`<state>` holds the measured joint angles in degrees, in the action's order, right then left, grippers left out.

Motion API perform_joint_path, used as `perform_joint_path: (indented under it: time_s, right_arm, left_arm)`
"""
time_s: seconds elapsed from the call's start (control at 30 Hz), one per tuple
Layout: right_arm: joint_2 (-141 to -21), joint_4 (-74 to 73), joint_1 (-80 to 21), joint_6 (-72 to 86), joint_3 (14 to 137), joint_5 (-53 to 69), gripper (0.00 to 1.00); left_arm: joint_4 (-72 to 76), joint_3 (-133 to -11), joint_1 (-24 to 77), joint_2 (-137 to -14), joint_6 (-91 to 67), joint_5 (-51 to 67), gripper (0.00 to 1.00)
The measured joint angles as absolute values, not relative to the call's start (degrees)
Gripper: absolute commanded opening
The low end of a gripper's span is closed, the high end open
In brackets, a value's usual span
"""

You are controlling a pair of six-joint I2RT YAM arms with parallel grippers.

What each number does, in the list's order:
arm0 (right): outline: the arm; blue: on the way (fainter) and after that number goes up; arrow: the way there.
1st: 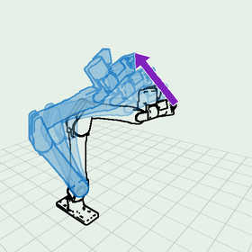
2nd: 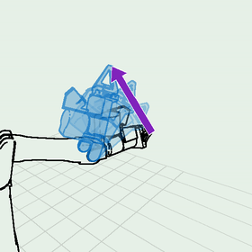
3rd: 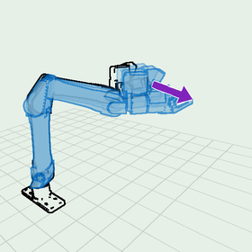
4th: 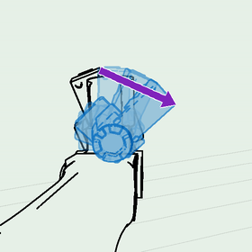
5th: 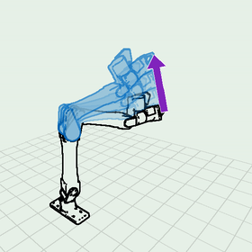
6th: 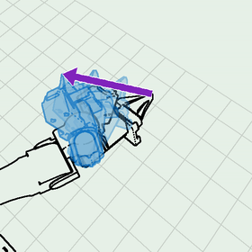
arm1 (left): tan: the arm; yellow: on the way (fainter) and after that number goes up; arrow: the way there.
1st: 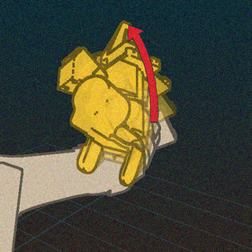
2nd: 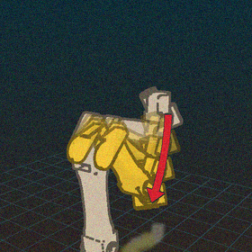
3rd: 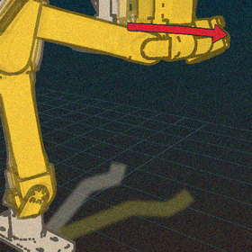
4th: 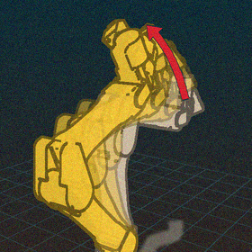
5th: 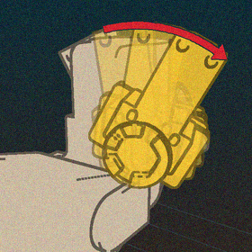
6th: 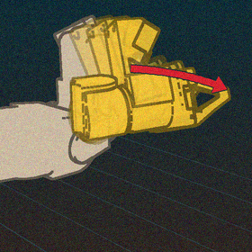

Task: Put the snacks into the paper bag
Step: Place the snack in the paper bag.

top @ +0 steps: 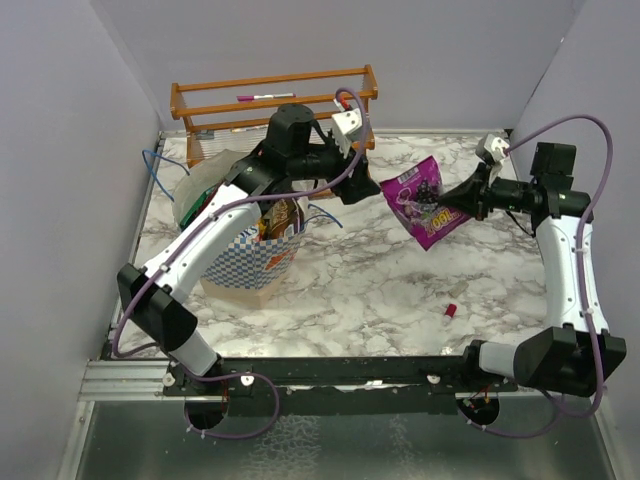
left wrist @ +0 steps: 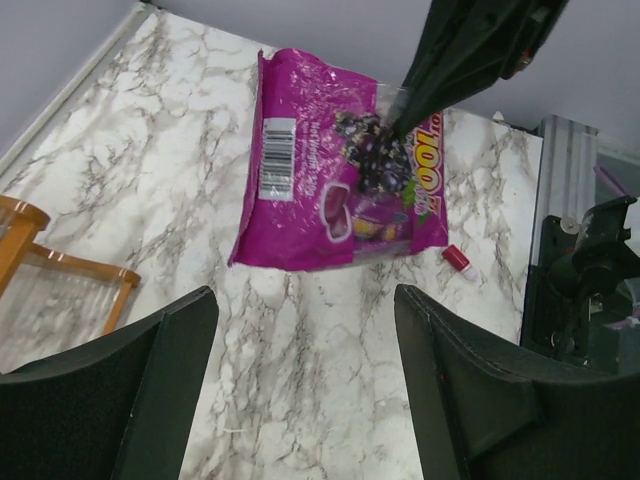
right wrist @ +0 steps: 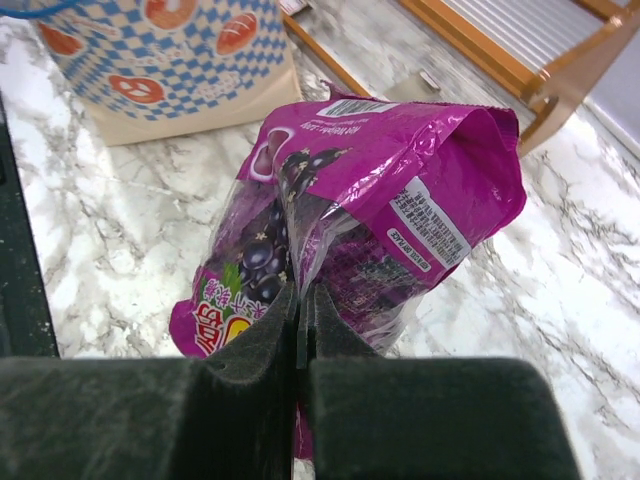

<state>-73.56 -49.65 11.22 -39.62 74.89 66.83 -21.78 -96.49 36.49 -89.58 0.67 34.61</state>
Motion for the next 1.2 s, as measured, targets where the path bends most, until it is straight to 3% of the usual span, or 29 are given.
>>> perform_joint_path:
  time_s: [0.2,0.6,1.03,1.2]
  right_arm:
    - [-69.3,-52.7,11.2,-40.7,74.9,70.4,0.01]
    - [-61.2,-52.4,11.2,-36.2,75.8,75.0,0.01]
    - [-60.1,-49.3,11.2,-31.7,75.6,75.8,0.01]
    - [-59.6,-48.2,11.2,-30.7,74.7,75.8,0.01]
  left_arm:
    - [-20.9,-98.5,36.6,-94.1,-0.6,38.3,0.84]
    - [-17.8,-101.8,36.6,-100.3,-5.2,47.4,0.91]
    - [-4.3,-100.2,38.9,-103.7,-19.3,58.3,0.5]
    - [-3.1,-100.2,39.6,-104.7,-20.3,59.2,0.27]
